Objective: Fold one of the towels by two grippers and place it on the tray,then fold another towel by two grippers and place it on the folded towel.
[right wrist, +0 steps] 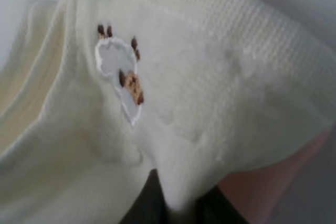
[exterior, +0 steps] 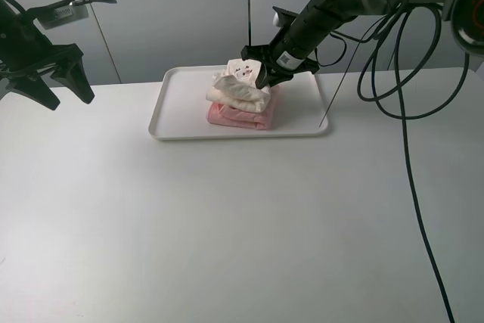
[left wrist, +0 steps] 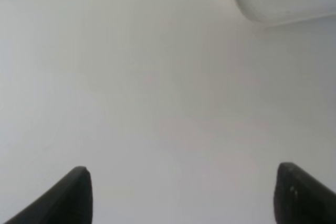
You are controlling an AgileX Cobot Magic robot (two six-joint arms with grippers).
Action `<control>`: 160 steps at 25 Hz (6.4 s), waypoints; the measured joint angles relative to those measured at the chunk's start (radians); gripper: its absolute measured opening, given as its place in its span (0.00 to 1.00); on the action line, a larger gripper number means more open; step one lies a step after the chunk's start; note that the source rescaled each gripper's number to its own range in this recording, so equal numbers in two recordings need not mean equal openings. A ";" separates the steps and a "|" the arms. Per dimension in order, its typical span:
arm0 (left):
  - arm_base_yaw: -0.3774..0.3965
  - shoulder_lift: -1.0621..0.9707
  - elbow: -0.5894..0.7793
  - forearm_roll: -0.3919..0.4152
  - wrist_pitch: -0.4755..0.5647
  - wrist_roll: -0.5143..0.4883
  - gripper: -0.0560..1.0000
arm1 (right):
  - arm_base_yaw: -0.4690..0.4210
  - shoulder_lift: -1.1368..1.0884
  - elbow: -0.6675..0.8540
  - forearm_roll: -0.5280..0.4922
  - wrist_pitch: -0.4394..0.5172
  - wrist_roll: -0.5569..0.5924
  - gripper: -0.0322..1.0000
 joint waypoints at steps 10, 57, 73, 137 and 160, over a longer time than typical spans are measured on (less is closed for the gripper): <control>0.000 0.000 0.000 0.000 0.002 0.000 0.96 | 0.000 -0.006 0.017 0.052 0.008 0.024 0.99; 0.000 -1.563 0.912 0.082 -0.077 -0.064 0.96 | 0.000 -1.969 1.231 -0.522 0.268 0.191 1.00; 0.000 -1.943 0.975 0.151 0.032 -0.201 0.96 | 0.000 -2.155 1.413 -0.491 0.253 0.215 1.00; 0.000 -1.947 1.016 0.216 -0.096 -0.287 0.96 | -0.320 -2.398 1.415 -0.444 0.246 0.115 1.00; 0.000 -1.947 1.016 0.224 -0.096 -0.287 0.96 | -0.355 -2.398 1.415 -0.430 0.246 0.130 1.00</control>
